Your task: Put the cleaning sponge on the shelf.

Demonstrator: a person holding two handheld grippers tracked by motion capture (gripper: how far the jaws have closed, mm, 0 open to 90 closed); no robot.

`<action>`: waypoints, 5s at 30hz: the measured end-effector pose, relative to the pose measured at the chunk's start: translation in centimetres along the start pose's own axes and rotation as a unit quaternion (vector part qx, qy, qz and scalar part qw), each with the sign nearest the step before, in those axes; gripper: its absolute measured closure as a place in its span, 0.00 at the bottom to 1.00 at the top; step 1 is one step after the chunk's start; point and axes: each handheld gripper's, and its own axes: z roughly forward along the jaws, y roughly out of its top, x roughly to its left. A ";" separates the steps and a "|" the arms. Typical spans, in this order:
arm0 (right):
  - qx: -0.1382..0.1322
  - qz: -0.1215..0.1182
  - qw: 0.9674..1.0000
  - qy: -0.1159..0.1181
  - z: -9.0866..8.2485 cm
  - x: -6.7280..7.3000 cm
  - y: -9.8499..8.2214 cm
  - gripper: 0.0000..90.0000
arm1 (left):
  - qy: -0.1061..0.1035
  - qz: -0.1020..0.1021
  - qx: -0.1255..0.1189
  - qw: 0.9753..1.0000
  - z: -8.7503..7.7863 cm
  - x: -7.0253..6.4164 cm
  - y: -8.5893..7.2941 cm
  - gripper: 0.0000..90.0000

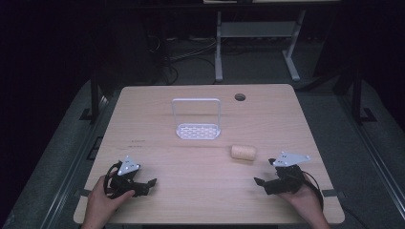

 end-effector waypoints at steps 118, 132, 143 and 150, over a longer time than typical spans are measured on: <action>0.092 -0.103 0.984 0.109 9.5 -5.0 7.1 0.20 | 0.000 0.000 0.001 1.000 0.0 0.0 0.0 0.14; 0.097 -0.107 0.984 0.107 9.6 -4.8 7.0 0.34 | 0.000 0.000 0.001 1.000 0.0 0.0 0.0 0.14; 0.095 -0.096 0.985 0.109 9.4 -4.5 6.8 0.42 | 0.000 0.000 0.001 1.000 0.0 0.0 0.0 0.14; 0.095 -0.077 0.986 0.109 9.3 -4.1 6.7 0.43 | 0.000 0.000 0.001 1.000 0.0 0.0 0.0 0.14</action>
